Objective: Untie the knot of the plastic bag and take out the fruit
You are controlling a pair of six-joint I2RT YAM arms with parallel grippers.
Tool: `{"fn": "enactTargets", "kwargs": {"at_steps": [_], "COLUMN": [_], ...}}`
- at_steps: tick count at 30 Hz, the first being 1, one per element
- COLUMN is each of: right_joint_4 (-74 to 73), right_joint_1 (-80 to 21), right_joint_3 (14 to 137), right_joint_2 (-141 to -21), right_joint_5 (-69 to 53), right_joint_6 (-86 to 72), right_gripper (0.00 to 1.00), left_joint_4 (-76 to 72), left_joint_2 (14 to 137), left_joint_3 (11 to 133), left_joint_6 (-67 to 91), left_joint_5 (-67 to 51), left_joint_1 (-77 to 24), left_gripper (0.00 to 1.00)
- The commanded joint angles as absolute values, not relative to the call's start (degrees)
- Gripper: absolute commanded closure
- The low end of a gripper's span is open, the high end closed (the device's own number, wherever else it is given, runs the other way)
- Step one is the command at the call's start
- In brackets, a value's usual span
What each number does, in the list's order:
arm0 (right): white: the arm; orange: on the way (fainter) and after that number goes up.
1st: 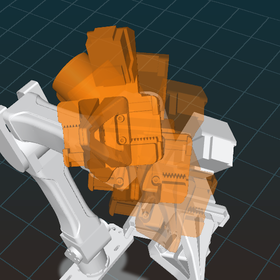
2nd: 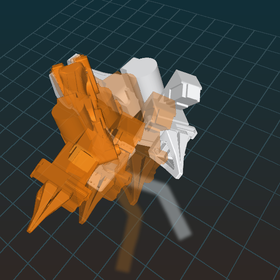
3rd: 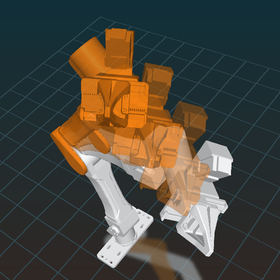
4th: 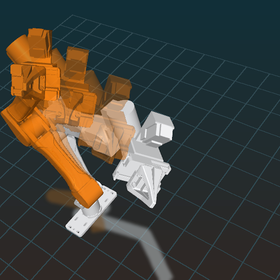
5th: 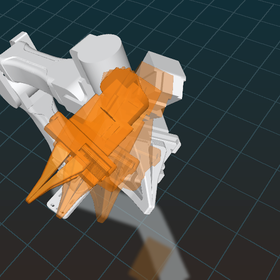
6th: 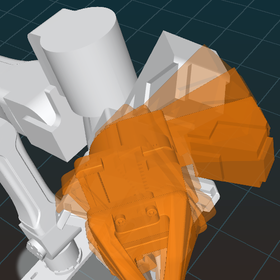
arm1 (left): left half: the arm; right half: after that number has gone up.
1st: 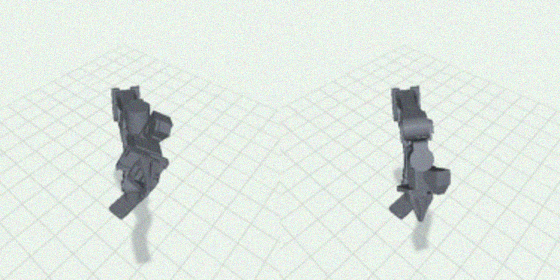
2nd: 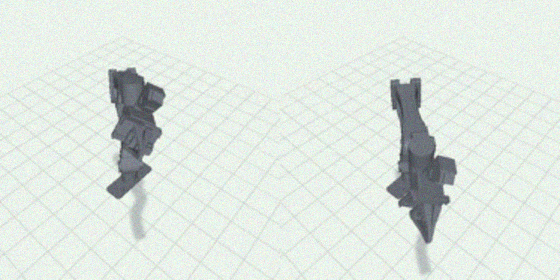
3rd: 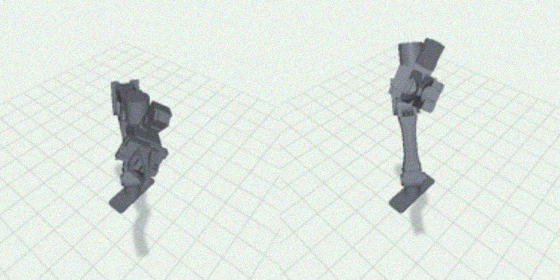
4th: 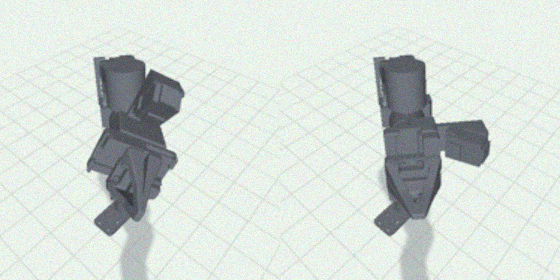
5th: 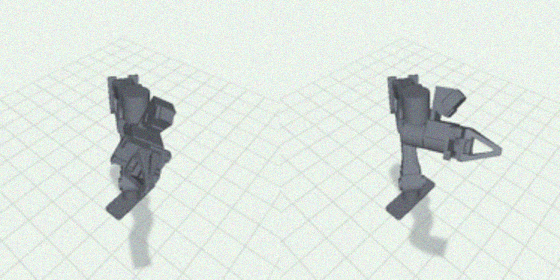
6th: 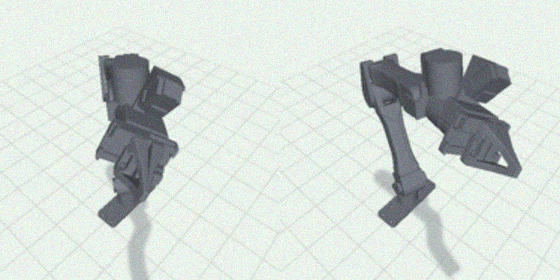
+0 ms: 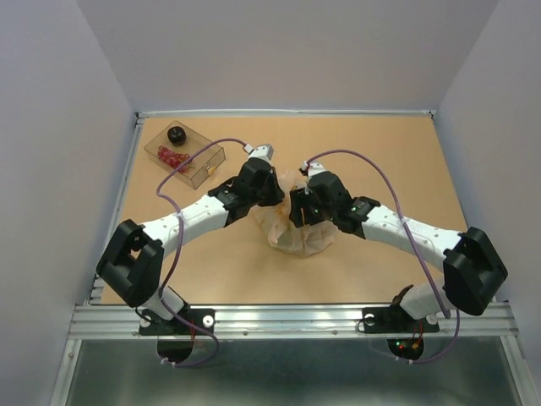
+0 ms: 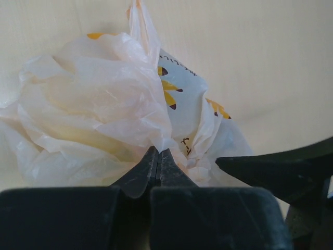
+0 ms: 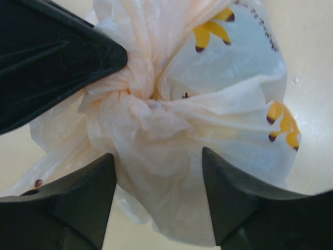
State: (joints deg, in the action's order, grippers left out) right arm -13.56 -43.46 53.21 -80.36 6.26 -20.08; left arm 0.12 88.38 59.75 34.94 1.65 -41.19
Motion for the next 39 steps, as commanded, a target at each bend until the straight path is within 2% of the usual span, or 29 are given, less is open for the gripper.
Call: {"fn": "enactTargets", "kwargs": {"at_steps": [1,2,3,4,10,16,20,22,23,24,25,29,32,39], "right_joint_4": [-7.6,-7.6,-7.5,-7.6,-7.8,-9.1,-9.9,-10.9,-11.6,-12.5,-13.8,-17.0,-19.7,-21.8], "right_joint_1": [-43.2,-43.2,-43.2,-43.2,-43.2,-43.1,-43.1,-43.1,-43.1,-43.1,-43.1,-43.1,-43.2,-44.0], "right_joint_3": [58.0,57.7,56.9,56.9,45.0,35.9,33.4,35.8,37.6,39.3,43.5,54.7,63.3,74.3], "right_joint_2": [-81.7,-81.7,-81.4,-80.8,-69.8,-54.9,-49.1,-49.6,-50.1,-51.0,-52.7,-59.5,-64.9,-78.2], "right_joint_5": [3.8,4.6,5.2,5.6,16.2,25.1,23.0,18.4,17.2,16.0,14.4,12.1,8.9,-5.3], "right_joint_6": [-18.4,-18.4,-18.4,-18.5,-23.0,-32.2,-31.8,-27.9,-26.6,-23.9,-22.6,-16.8,-12.6,-10.7], "right_gripper": [0.69,0.83,0.93,0.99,0.99,0.99,0.99,0.90,0.73,0.61,0.41,0.20,0.17,0.17], "left_joint_4": [-5.7,-5.7,-5.7,-5.7,-7.7,-7.8,-9.7,-11.7,-12.0,-12.0,-12.0,-12.0,-11.5,-8.8], "left_joint_2": [82.4,81.7,80.4,80.4,79.5,84.0,85.8,86.7,87.0,87.3,87.5,86.0,83.3,78.4], "left_joint_3": [56.0,54.9,54.3,53.8,56.1,65.9,66.8,66.2,65.7,65.4,65.0,61.3,59.6,58.6], "left_joint_6": [33.0,33.0,33.2,33.7,36.5,39.0,38.5,37.3,35.2,33.9,32.6,28.6,28.1,28.3], "left_joint_5": [1.7,3.4,3.9,3.9,-3.0,-8.9,-11.5,-16.9,-19.6,-20.6,-21.5,-23.1,-22.3,-16.6], "left_joint_1": [-41.2,-40.4,-39.1,-37.7,-21.6,-14.5,-14.1,-15.0,-16.2,-17.0,-17.6,-19.9,-20.7,-21.6], "left_gripper": [1.00,1.00,1.00,1.00,1.00,1.00,1.00,1.00,1.00,1.00,1.00,1.00,1.00,1.00]}}
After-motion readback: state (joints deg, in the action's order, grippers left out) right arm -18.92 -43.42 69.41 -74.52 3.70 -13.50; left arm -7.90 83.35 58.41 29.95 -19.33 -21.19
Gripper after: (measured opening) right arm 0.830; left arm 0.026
